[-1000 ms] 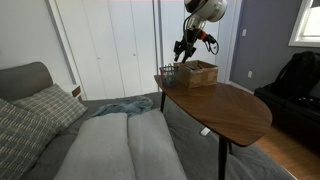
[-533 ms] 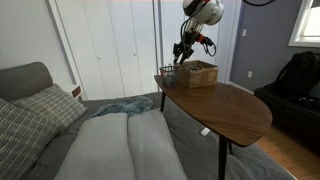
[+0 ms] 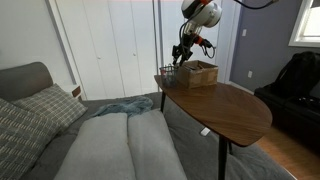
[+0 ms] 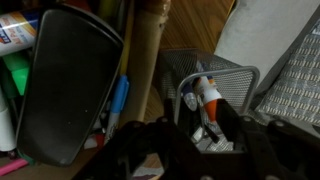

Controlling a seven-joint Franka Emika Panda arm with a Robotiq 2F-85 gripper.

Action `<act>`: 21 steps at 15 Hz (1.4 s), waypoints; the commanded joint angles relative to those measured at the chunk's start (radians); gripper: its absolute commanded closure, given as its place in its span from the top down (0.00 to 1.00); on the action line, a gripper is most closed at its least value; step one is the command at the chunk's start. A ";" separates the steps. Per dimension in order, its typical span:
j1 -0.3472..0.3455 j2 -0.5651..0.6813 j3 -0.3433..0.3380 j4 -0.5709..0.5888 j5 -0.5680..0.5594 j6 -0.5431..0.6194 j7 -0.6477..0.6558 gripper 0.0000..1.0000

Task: Remove one pen from the bin

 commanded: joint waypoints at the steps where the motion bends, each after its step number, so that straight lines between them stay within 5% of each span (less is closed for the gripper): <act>1: -0.012 0.012 0.017 0.030 0.000 -0.041 -0.009 0.44; 4: -0.007 0.006 0.019 0.021 -0.003 -0.041 -0.003 0.42; 6: -0.006 0.007 0.021 0.020 -0.002 -0.041 0.000 0.31; 8: -0.004 0.005 0.022 0.017 -0.004 -0.041 0.002 0.08; 11: -0.002 0.005 0.022 0.016 -0.009 -0.042 0.007 0.00; 18: 0.007 -0.077 0.018 -0.016 -0.038 -0.064 0.006 0.00; 19: 0.015 -0.085 0.014 -0.018 -0.054 -0.070 0.019 0.25; 21: 0.026 -0.096 0.007 -0.022 -0.078 -0.072 0.044 0.33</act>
